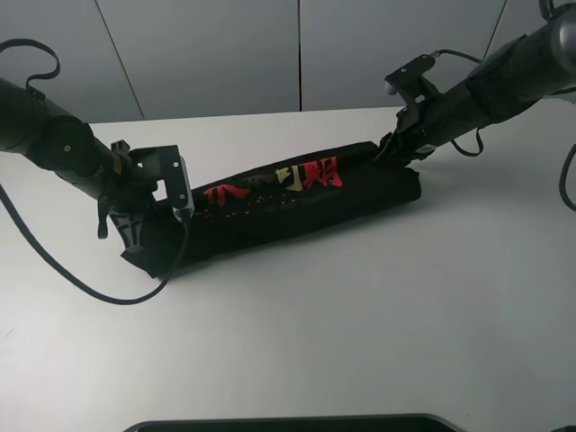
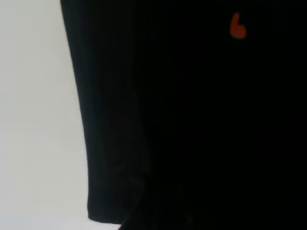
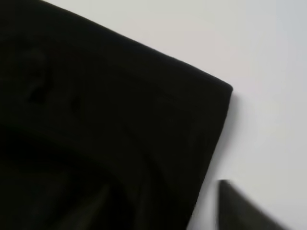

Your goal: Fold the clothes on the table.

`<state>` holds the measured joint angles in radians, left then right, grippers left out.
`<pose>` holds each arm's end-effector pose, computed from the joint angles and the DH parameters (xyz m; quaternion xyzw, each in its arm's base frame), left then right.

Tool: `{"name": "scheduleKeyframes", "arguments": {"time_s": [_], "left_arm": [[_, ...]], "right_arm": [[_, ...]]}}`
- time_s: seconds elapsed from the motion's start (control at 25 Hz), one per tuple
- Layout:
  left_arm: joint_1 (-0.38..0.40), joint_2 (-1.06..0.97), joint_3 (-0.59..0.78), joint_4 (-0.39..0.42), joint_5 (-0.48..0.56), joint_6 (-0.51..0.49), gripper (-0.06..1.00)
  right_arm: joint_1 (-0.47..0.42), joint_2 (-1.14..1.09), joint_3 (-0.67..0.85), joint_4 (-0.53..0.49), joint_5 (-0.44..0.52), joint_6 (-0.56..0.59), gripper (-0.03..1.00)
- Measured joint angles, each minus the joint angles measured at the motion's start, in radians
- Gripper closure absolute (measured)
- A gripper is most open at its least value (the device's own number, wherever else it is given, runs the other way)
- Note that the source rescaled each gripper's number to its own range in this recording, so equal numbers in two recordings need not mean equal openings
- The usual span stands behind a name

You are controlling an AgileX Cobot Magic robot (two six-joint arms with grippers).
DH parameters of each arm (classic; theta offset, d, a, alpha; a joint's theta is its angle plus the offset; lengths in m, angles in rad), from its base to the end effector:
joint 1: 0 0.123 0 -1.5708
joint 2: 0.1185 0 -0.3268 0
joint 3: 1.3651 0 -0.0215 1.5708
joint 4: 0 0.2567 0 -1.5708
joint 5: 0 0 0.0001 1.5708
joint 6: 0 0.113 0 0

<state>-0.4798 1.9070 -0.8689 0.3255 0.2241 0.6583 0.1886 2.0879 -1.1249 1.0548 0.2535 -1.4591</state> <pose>0.3184 -0.1566 0.1166 0.6459 0.7354 0.0834 0.1873 0.4218 0.1057 0.1096 -0.3145 0.9014 0.0727 0.2887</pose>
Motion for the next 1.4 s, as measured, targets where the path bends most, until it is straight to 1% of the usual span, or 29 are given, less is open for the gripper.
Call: {"name": "scheduleKeyframes", "arguments": {"time_s": [0.04,0.08,0.12,0.16,0.28,0.36,0.4,0.44,0.56,0.64,0.72,0.8,0.88,0.96,1.0,1.08,1.12,1.16,1.2,1.24,1.4], "left_arm": [[0.0,0.011,0.0,0.0,0.0,0.0,0.91],[0.0,0.019,0.0,0.0,0.0,-0.002,0.89],[0.0,0.023,0.0,0.0,0.0,-0.01,0.84],[0.0,0.026,-0.002,0.002,0.0,-0.025,0.78],[0.0,0.026,-0.002,0.006,-0.001,-0.073,0.51],[0.001,0.026,-0.004,0.01,-0.005,-0.092,0.35],[0.001,0.023,-0.004,0.012,-0.005,-0.099,0.3],[0.001,0.024,-0.004,0.012,-0.005,-0.101,0.27],[0.001,0.02,-0.004,0.014,-0.007,-0.105,0.25],[0.001,0.007,-0.004,0.014,0.001,-0.105,0.24],[-0.002,-0.023,-0.002,0.012,0.021,-0.105,0.24],[-0.002,-0.084,-0.002,0.012,0.028,-0.115,0.24],[-0.003,-0.157,-0.002,0.012,0.043,-0.125,0.24],[-0.003,-0.241,-0.002,0.012,0.062,-0.126,0.24],[-0.003,-0.283,-0.002,0.012,0.071,-0.128,0.24],[-0.003,-0.362,-0.002,0.012,0.088,-0.128,0.24],[-0.003,-0.404,-0.002,0.012,0.093,-0.131,0.24],[-0.003,-0.436,-0.002,0.012,0.095,-0.136,0.24],[-0.003,-0.471,-0.002,0.012,0.097,-0.15,0.24],[-0.003,-0.503,-0.002,0.012,0.1,-0.162,0.24],[-0.003,-0.588,-0.002,0.012,0.127,-0.18,0.24]], "right_arm": [[0.0,0.014,-0.005,0.012,-0.012,0.0,0.31],[0.0,0.023,-0.009,0.024,-0.027,0.0,0.24],[0.0,0.029,-0.01,0.036,-0.042,0.0,0.18],[0.0,0.03,-0.012,0.043,-0.051,0.0,0.15],[0.0,0.031,-0.014,0.06,-0.056,0.003,0.14],[0.0,0.032,-0.014,0.067,-0.058,0.005,0.14],[0.0,0.032,-0.014,0.073,-0.058,0.005,0.14],[0.0,0.032,-0.014,0.081,-0.062,0.005,0.14],[0.0,-0.004,-0.014,0.069,-0.064,0.001,0.14],[0.0,-0.07,-0.014,0.054,-0.064,0.005,0.14],[0.0,-0.147,-0.014,0.055,-0.058,0.041,0.14],[0.0,-0.224,-0.014,0.053,-0.036,0.123,0.14],[0.0,-0.292,-0.014,0.013,0.019,0.237,0.14],[0.0,-0.329,-0.012,-0.091,0.083,0.392,0.14],[0.0,-0.334,-0.009,-0.183,0.123,0.47,0.14],[-0.004,-0.33,0.004,-0.373,0.198,0.662,0.14],[-0.016,-0.32,0.018,-0.463,0.237,0.74,0.14],[-0.029,-0.308,0.03,-0.529,0.267,0.789,0.14],[-0.044,-0.296,0.046,-0.569,0.282,0.826,0.14],[-0.056,-0.286,0.062,-0.582,0.29,0.848,0.14],[-0.078,-0.238,0.088,-0.587,0.303,0.872,0.14]]}}
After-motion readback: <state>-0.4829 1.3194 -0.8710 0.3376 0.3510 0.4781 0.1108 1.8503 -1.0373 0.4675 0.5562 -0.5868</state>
